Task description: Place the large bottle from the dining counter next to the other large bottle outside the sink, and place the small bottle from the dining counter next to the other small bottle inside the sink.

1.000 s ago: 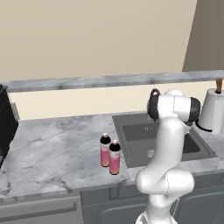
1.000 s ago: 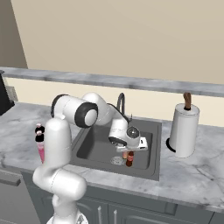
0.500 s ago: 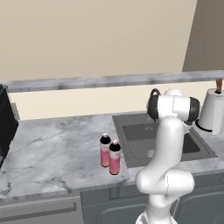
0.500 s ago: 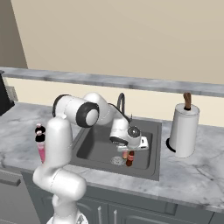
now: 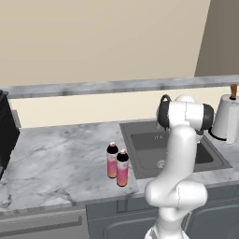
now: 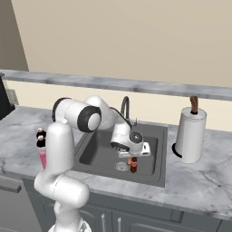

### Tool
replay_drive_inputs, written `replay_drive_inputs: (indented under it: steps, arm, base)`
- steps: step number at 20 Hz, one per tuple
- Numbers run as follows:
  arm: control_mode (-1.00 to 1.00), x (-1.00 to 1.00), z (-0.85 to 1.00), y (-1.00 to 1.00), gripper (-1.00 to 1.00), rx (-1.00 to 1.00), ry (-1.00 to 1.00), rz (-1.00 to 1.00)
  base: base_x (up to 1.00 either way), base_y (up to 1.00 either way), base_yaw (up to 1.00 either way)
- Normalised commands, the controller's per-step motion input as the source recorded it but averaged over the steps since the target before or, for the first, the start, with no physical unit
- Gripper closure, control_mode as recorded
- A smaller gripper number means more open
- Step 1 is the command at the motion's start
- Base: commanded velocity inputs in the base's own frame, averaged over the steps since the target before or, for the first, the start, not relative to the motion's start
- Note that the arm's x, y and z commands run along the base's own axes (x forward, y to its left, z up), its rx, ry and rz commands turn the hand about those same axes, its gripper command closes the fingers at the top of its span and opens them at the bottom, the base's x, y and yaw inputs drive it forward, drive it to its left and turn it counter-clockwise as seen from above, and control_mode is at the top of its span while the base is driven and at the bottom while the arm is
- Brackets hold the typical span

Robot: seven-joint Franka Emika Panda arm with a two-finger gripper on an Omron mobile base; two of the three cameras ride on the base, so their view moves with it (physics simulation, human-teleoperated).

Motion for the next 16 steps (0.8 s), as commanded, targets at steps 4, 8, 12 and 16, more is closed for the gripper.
replay_drive_inputs:
  steps: [4, 8, 12, 16]
  arm:
    - [-1.00, -0.10, -0.37, 0.04, 1.00, 0.00, 0.00, 0.00]
    - [-1.00, 0.04, -0.32, -0.19, -1.00, 0.00, 0.00, 0.00]
    - [-1.00, -0.06, -0.02, -0.06, -1.00, 0.00, -0.02, 0.00]
    - [-1.00, -0.30, 0.00, 0.02, -1.00, 0.02, -0.03, 0.00]
  base:
    - [0.00, 0.00, 0.00]
    - [0.00, 0.00, 0.00]
    - [0.00, 0.00, 0.00]
    - [0.00, 0.00, 0.00]
